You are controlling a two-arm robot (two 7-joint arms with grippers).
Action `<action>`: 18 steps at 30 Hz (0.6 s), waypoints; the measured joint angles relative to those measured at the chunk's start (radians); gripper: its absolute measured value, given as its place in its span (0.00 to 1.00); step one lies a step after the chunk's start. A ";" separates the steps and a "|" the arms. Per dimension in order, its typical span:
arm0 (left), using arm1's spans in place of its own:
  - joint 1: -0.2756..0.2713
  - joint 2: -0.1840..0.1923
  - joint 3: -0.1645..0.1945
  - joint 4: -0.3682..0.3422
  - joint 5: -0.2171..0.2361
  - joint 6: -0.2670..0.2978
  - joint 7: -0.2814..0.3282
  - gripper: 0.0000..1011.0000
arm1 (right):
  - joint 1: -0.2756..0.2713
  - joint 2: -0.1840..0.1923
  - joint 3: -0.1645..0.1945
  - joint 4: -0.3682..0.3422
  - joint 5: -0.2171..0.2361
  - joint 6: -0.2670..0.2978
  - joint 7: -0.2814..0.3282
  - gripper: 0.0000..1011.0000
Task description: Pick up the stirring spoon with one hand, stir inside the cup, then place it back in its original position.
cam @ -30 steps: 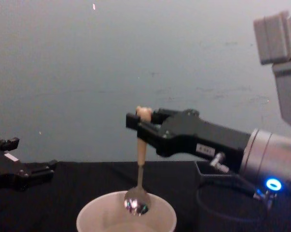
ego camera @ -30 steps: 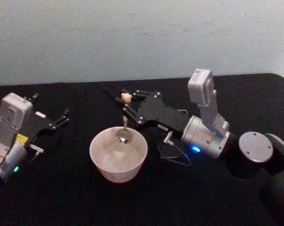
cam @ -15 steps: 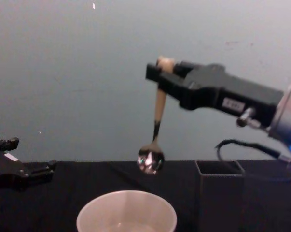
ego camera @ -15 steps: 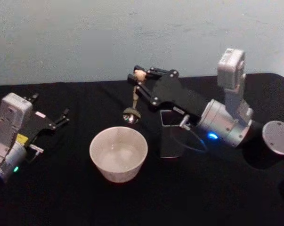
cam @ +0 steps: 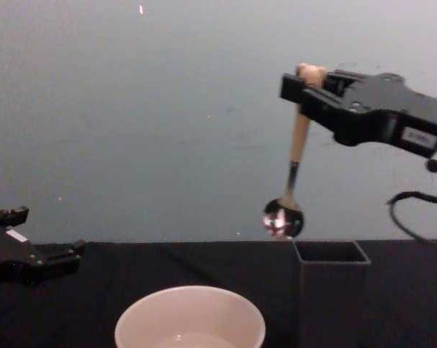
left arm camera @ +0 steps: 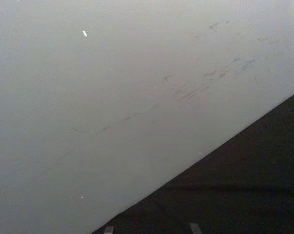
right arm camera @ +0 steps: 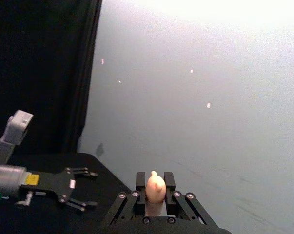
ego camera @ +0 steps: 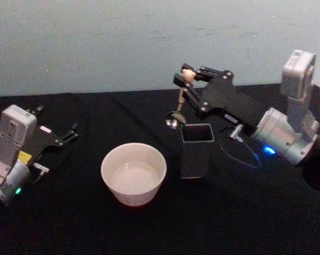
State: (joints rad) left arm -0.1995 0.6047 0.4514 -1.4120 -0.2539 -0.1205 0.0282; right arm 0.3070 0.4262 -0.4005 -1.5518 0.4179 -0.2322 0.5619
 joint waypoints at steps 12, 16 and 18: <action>0.000 0.000 0.000 0.000 0.000 0.000 0.000 0.99 | -0.052 0.043 0.059 -0.033 -0.009 -0.004 -0.025 0.21; 0.000 0.000 0.000 0.000 0.000 0.000 0.000 0.99 | -0.064 0.047 0.066 -0.039 -0.009 -0.002 -0.025 0.21; 0.000 0.000 0.000 0.000 0.000 0.000 0.000 0.99 | -0.071 0.048 0.068 -0.040 -0.009 0.004 -0.026 0.21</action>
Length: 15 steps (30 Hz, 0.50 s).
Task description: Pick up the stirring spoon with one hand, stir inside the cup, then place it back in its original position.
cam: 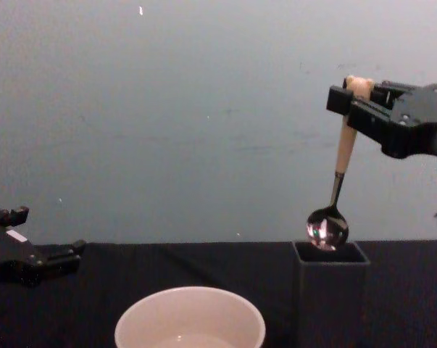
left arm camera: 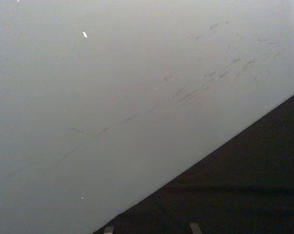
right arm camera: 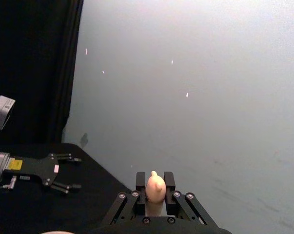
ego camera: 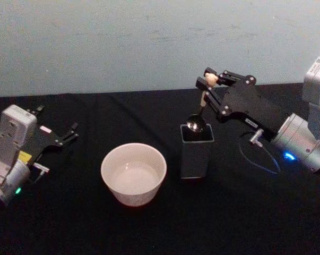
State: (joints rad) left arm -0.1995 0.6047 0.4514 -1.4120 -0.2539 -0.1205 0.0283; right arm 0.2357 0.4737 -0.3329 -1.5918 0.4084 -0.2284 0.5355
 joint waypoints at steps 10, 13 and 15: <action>0.000 0.000 0.000 0.000 0.000 0.000 0.000 0.99 | -0.020 -0.018 0.001 0.010 0.002 0.045 -0.026 0.21; 0.000 0.000 0.000 0.000 0.000 0.000 0.000 0.99 | -0.028 -0.028 0.001 0.013 0.003 0.063 -0.044 0.21; 0.000 0.000 0.000 0.000 0.000 0.000 0.000 0.99 | -0.031 -0.034 0.000 0.014 0.000 0.071 -0.056 0.21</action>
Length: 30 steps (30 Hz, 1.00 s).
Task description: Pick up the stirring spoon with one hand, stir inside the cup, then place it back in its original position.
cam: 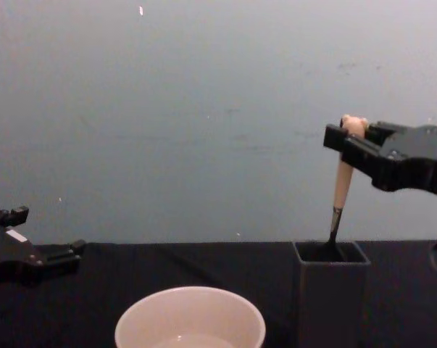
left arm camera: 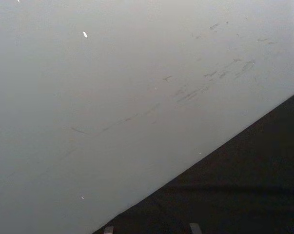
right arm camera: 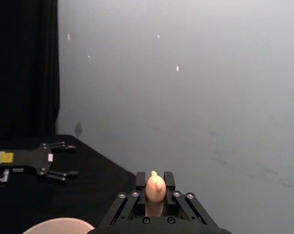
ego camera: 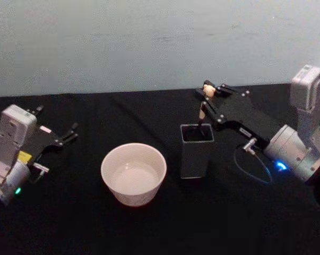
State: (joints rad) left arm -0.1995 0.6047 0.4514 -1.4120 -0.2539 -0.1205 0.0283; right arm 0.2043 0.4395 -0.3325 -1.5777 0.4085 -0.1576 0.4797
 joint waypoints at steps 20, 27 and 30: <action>0.000 0.000 0.000 0.000 0.000 0.000 0.000 0.99 | -0.021 -0.059 -0.012 0.065 -0.033 0.084 -0.063 0.21; 0.000 0.000 0.000 0.000 0.000 0.000 0.000 0.99 | -0.030 -0.075 -0.011 0.076 -0.036 0.104 -0.082 0.21; 0.000 0.000 0.000 0.000 0.000 0.000 0.000 0.99 | -0.031 -0.079 -0.009 0.078 -0.037 0.111 -0.086 0.21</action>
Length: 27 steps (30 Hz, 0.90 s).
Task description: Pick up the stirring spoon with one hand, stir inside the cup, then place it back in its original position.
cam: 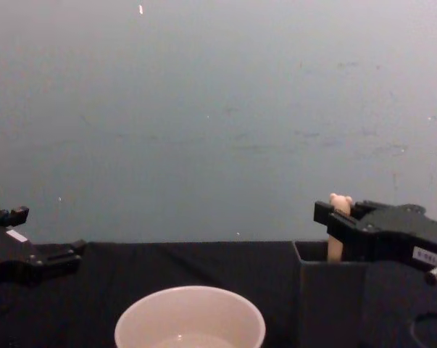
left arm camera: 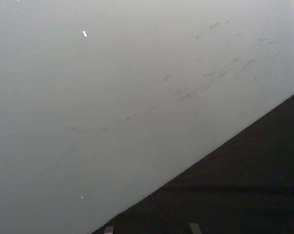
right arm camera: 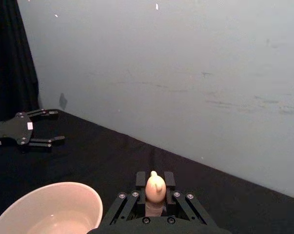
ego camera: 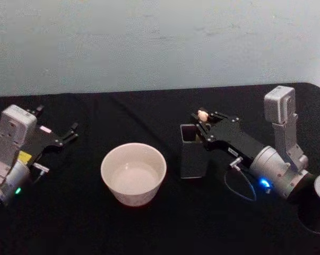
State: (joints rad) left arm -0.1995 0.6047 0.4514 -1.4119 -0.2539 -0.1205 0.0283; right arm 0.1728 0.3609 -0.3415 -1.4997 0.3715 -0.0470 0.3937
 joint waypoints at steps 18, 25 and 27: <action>0.000 0.000 0.000 0.000 0.000 0.000 0.000 0.99 | -0.003 -0.009 0.004 0.006 -0.014 0.021 -0.021 0.21; 0.000 0.000 0.000 0.000 0.000 0.000 0.000 0.99 | -0.002 -0.009 0.004 0.006 -0.013 0.019 -0.018 0.30; 0.000 0.000 0.000 0.000 0.000 0.000 0.000 0.99 | -0.002 -0.009 0.004 0.005 -0.012 0.019 -0.017 0.38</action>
State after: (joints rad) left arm -0.1995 0.6047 0.4514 -1.4119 -0.2539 -0.1205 0.0283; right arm 0.1708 0.3522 -0.3371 -1.4944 0.3592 -0.0282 0.3763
